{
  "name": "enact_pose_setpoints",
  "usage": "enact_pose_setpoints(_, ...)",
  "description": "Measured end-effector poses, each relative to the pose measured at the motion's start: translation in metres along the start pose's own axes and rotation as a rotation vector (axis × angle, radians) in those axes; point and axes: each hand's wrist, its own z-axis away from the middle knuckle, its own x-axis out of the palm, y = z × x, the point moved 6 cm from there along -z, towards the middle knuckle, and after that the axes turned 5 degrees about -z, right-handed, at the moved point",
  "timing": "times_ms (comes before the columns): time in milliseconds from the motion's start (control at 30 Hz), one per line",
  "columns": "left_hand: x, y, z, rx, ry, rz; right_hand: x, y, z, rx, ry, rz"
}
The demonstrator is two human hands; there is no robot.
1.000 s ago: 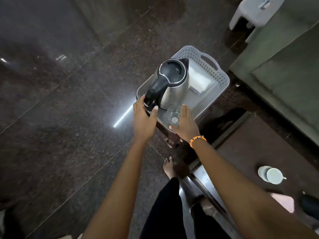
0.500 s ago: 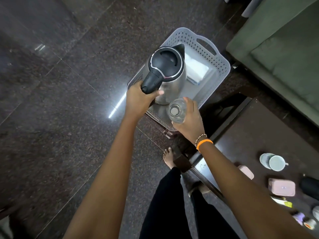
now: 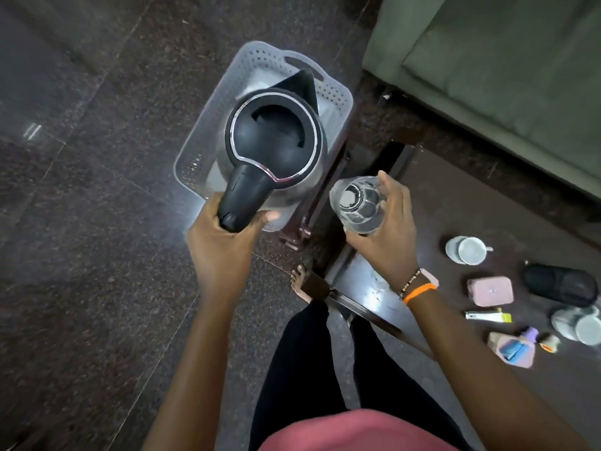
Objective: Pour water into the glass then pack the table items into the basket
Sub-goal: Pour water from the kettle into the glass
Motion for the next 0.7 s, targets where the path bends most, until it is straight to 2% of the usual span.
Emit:
enact_pose_setpoints(133,0.016,0.011,0.047,-0.006,-0.067,-0.021,-0.036,0.043,0.009,0.022,-0.03,0.09)
enact_pose_setpoints(333,0.066,0.006,0.112,0.017,-0.242,-0.208,-0.067,0.114,0.024,0.114,-0.134,0.101)
enact_pose_setpoints(500,0.109,-0.007,0.153,-0.043,-0.359,-0.292,-0.065,0.178,0.029,0.163,-0.327,0.383)
enact_pose_setpoints(700,0.138,-0.024,0.179,-0.051,-0.425,-0.431,-0.045,0.229,0.03,0.246,-0.414,0.4)
